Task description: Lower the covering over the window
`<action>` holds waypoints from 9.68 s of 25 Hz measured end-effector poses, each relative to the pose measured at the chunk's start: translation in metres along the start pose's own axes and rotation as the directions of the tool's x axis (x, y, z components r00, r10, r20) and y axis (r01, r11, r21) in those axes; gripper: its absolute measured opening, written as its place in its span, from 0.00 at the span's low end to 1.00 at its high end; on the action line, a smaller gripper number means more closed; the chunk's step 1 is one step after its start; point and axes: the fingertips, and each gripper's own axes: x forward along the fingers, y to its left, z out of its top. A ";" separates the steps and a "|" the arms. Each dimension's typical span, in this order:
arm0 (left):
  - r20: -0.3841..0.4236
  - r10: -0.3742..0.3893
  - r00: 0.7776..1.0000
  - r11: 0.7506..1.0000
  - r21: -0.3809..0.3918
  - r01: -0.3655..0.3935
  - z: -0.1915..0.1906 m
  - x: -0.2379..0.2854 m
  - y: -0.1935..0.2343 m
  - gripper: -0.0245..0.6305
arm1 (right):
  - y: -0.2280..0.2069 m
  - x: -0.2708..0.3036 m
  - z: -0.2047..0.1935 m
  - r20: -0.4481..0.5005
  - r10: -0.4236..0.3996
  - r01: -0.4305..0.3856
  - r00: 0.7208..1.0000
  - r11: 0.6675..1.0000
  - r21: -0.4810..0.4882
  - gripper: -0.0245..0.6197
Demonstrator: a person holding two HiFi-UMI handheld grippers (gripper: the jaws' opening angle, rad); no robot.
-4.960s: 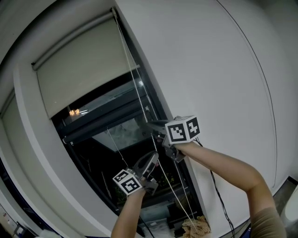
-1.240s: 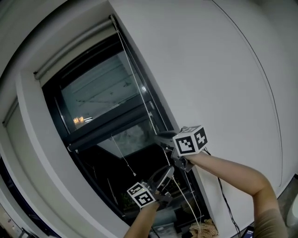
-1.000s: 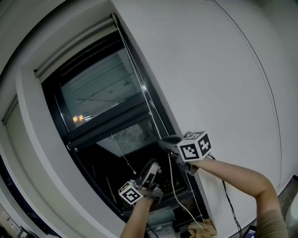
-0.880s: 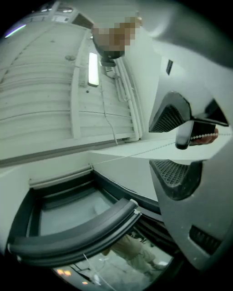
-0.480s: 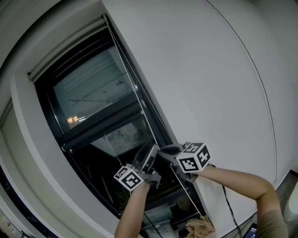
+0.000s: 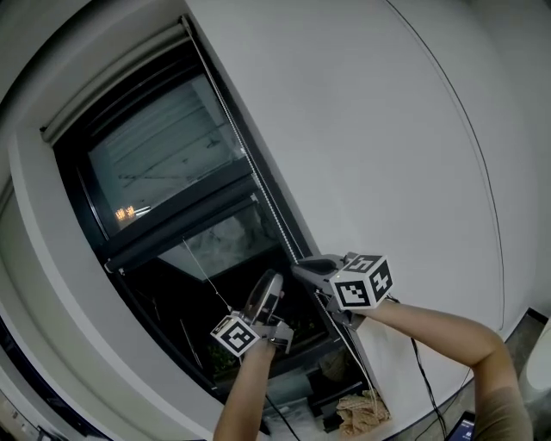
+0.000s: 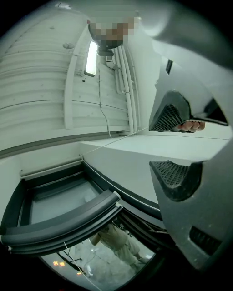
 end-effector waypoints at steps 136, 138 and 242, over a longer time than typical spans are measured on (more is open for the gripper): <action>-0.339 0.671 0.660 0.729 0.134 -0.672 -0.307 -0.568 -0.107 0.27 | 0.301 -0.186 -0.454 -0.404 -0.323 0.324 0.856 0.944 -0.068 0.27; -0.345 0.668 0.659 0.731 0.138 -0.668 -0.313 -0.559 -0.112 0.27 | 0.296 -0.194 -0.453 -0.401 -0.343 0.349 0.849 0.935 -0.062 0.27; -0.449 0.629 0.635 0.753 0.150 -0.640 -0.407 -0.476 -0.264 0.21 | 0.316 -0.354 -0.415 -0.398 -0.407 0.418 0.822 0.906 -0.061 0.25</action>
